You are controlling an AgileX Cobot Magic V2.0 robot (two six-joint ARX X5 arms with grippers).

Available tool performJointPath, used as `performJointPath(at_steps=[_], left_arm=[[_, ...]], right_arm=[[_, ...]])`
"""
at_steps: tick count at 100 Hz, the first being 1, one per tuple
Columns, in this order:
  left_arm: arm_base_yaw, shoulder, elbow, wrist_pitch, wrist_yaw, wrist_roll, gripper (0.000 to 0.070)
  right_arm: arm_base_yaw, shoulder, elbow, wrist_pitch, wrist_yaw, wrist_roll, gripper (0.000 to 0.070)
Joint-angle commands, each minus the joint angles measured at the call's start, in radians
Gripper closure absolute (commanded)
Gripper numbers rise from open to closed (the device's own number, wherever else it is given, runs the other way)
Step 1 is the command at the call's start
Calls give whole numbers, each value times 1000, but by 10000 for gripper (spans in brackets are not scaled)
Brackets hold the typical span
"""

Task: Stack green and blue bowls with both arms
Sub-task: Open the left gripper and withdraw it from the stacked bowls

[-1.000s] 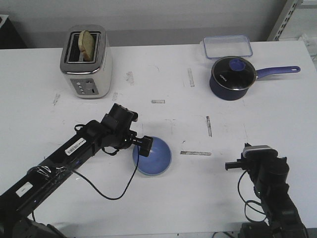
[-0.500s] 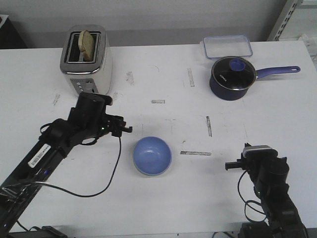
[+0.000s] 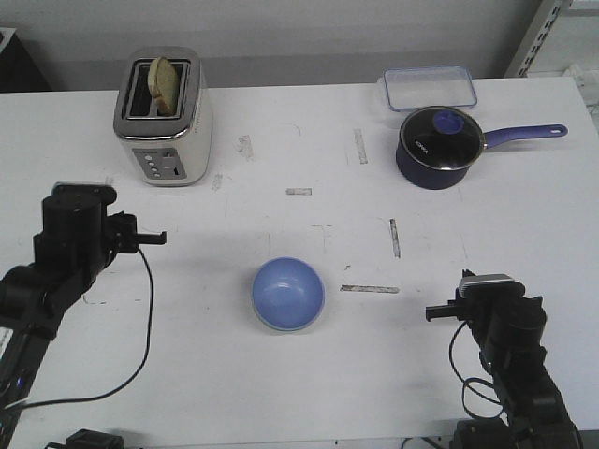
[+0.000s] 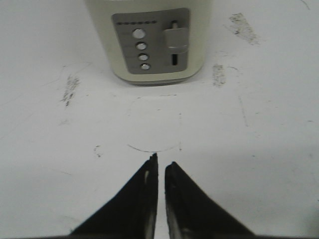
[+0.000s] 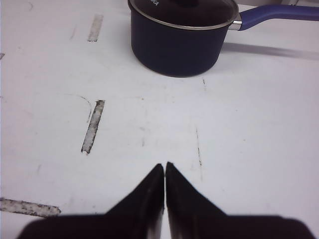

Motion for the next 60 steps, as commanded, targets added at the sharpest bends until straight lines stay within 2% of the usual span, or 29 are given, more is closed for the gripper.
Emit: performJointPath(at_steps=[1,15,30,44,60], left_arm=[[23,-66,-92,76,-3,18,700],[79,-262,-348,272,-1,35,700],[117,-439,-552,407,4,66,700],[152,-575,-689,478,6,57,700],[175,-661,-765,486,7,58,700]], right_arm=[[1,3,2,13,-1,0,700],[1,3,2,13,0,2,700],[0,-4,2,8,0,2,700],[0,-54,2,-3,0,2,700],[0,-158,1,-51,-1,2,700]])
